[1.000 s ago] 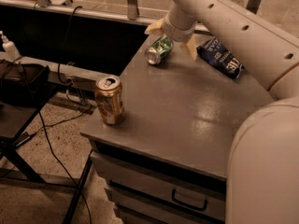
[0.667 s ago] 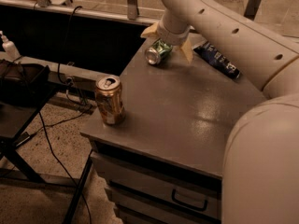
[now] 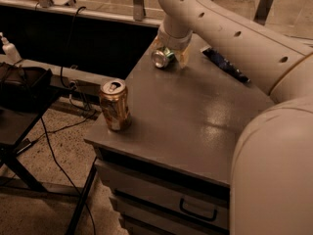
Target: Pick green can
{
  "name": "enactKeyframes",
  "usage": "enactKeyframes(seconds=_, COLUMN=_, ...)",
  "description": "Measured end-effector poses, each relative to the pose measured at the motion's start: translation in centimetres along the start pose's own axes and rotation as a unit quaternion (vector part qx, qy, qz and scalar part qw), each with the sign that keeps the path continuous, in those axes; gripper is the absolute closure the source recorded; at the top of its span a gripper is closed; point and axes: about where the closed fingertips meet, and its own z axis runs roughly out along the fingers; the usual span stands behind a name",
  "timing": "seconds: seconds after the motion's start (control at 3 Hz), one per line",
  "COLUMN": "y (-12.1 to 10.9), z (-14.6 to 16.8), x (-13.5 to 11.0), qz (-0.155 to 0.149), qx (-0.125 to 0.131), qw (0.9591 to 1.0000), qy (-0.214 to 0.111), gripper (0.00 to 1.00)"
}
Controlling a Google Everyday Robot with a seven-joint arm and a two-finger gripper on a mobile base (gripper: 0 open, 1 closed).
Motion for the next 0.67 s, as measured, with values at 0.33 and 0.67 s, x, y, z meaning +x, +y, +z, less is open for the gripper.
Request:
enactKeyframes(seconds=0.33, y=-0.57, z=-0.34, x=-0.71, qz=0.001, qx=0.006, qw=1.0000, qy=-0.006, gripper=0.62)
enactKeyframes(seconds=0.67, y=-1.08, z=-1.02, x=-0.78, qz=0.017, qx=0.027, qw=0.9993, qy=-0.019, gripper=0.93)
